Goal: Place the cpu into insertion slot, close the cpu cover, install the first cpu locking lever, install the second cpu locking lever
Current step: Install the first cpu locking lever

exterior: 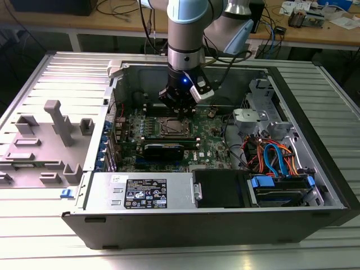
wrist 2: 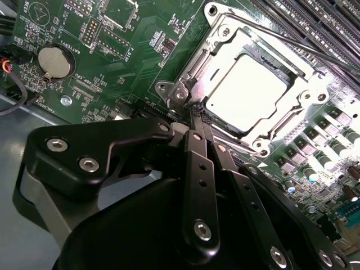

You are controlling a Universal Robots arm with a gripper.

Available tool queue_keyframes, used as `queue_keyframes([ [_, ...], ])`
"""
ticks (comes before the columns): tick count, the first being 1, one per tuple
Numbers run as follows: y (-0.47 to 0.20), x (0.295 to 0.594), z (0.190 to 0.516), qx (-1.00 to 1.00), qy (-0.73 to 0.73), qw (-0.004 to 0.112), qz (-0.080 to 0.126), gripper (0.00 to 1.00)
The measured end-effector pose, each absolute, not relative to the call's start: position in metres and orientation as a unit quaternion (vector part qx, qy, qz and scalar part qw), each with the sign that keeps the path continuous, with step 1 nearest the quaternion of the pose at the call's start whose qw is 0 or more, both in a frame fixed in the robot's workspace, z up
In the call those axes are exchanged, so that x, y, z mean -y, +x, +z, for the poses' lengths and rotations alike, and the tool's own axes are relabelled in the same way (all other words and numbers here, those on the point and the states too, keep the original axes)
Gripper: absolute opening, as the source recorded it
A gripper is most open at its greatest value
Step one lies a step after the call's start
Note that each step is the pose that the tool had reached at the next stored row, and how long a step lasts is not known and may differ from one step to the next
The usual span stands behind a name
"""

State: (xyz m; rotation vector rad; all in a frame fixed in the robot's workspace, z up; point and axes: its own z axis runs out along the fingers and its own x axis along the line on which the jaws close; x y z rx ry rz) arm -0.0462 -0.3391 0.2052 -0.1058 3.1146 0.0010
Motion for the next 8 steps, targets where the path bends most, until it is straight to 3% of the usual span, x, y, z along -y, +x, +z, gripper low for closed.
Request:
queue_keyframes([
  [8, -0.0462, 0.3392, 0.2023, -0.999, -0.034, 0.012, -0.003, 0.11],
])
